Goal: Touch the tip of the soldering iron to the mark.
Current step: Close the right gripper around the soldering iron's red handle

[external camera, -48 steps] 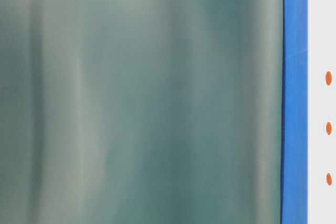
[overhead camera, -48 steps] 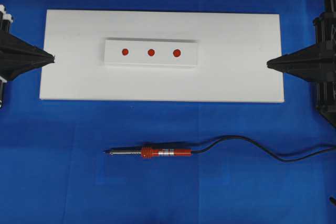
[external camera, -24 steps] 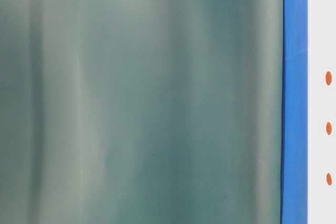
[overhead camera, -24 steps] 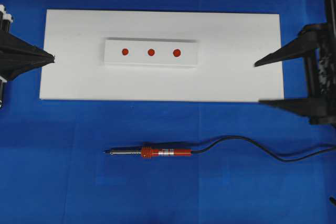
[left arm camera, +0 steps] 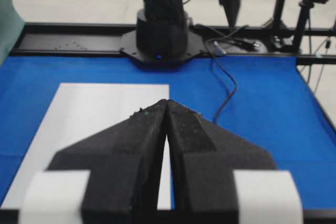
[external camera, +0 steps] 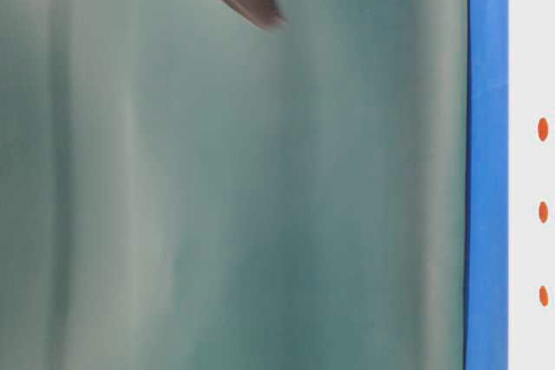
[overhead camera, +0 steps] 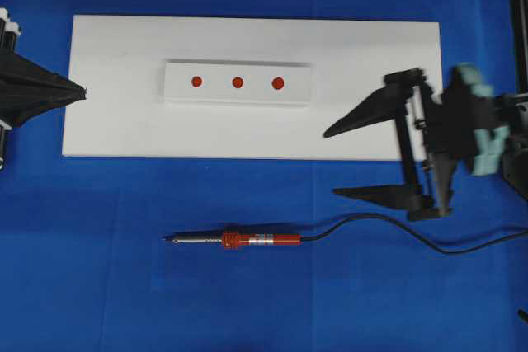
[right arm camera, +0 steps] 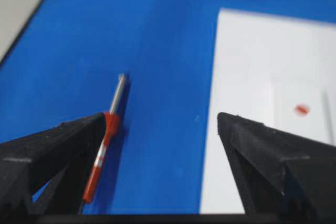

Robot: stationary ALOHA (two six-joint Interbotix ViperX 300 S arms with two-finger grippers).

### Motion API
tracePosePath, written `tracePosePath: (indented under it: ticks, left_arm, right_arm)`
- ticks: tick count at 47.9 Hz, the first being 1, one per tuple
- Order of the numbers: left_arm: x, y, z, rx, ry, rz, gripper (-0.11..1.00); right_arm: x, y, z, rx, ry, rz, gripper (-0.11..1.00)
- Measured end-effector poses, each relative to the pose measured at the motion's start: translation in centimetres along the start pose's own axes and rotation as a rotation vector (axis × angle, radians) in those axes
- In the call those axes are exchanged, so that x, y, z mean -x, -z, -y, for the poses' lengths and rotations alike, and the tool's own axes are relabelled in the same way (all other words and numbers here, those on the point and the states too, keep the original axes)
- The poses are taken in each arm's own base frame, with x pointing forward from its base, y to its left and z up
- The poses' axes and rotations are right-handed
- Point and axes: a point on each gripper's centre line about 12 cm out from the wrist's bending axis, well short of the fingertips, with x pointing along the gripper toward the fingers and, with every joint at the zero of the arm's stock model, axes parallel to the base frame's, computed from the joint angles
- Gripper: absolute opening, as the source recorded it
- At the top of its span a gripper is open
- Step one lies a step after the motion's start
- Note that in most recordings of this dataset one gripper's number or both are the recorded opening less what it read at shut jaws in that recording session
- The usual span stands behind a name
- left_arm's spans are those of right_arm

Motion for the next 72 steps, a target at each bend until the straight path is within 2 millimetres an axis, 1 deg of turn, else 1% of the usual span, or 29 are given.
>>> tracePosePath:
  ticks: [8,14,24,29,35,39,45,56,62,72]
  left_arm:
    - [0.0,0.1,0.0,0.000,0.000,-0.003,0.00]
    - [0.0,0.1,0.0,0.000,0.000,-0.002,0.00]
    - [0.1,0.3,0.0,0.001,0.000,-0.006,0.00]
    - [0.1,0.2,0.0,0.001,0.000,-0.005,0.00]
    - [0.1,0.4,0.0,0.000,0.000,-0.009,0.00]
    - [0.2,0.5,0.0,0.003,-0.001,-0.011,0.00]
    - [0.2,0.5,0.0,0.002,0.000,-0.012,0.00]
    - [0.2,0.7,0.0,0.002,0.000,-0.017,0.00]
    - [0.2,0.7,0.0,0.000,0.001,-0.015,0.00]
    - [0.2,0.7,0.0,0.000,0.000,-0.017,0.00]
  right_arm:
    - [-3.2,0.9,-0.7,-0.038,-0.003,-0.116,0.90]
    - [-5.5,1.5,-1.5,-0.050,-0.011,-0.200,0.90]
    - [-9.3,3.2,-2.4,-0.081,-0.003,-0.329,0.90]
    - [-11.3,4.4,-2.7,-0.097,0.004,-0.375,0.90]
    - [-13.6,6.9,-2.7,-0.137,0.025,-0.443,0.90]
    - [-14.6,8.3,-2.6,-0.158,0.040,-0.480,0.90]
    - [-15.7,9.8,-2.6,-0.165,0.048,-0.514,0.90]
    - [-17.0,11.5,-3.3,-0.174,0.043,-0.533,0.90]
    - [-17.4,12.4,-3.2,-0.182,0.049,-0.546,0.90]
    - [-18.0,12.6,-3.2,-0.186,0.039,-0.508,0.85]
